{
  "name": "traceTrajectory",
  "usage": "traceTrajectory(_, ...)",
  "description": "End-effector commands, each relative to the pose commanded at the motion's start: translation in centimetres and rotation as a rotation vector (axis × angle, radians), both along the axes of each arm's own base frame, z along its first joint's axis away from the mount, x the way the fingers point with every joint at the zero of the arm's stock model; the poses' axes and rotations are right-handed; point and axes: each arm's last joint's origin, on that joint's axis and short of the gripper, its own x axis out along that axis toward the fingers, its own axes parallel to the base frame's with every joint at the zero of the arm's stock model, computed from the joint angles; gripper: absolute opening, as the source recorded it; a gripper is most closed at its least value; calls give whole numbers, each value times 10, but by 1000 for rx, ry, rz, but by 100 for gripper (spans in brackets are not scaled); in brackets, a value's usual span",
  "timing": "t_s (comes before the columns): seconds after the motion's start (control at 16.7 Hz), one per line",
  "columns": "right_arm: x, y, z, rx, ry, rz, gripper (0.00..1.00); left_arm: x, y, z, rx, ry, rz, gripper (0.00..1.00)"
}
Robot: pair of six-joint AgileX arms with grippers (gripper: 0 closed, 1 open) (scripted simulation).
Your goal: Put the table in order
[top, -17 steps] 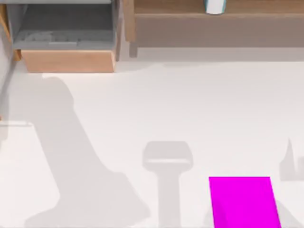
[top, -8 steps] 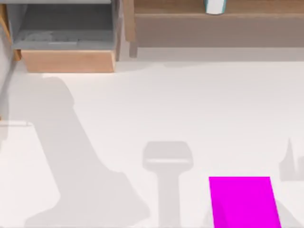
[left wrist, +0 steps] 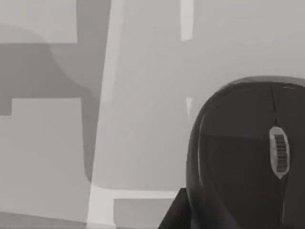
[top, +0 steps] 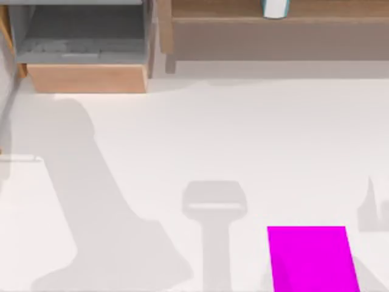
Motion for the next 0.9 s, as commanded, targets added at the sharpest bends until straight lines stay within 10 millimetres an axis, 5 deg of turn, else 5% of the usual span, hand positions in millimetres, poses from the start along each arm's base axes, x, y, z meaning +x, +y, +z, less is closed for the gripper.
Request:
traceTrajectory(0.42,0,0,0,0,0,0,100,-1,2,6,6,-9,7,0)
traceTrajectory(0.66,0,0,0,0,0,0,100,-11,-1,46,34,-43,67,0)
traceTrajectory(0.9,0,0,0,0,0,0,100,-24,-25,103,48,-114,135,0)
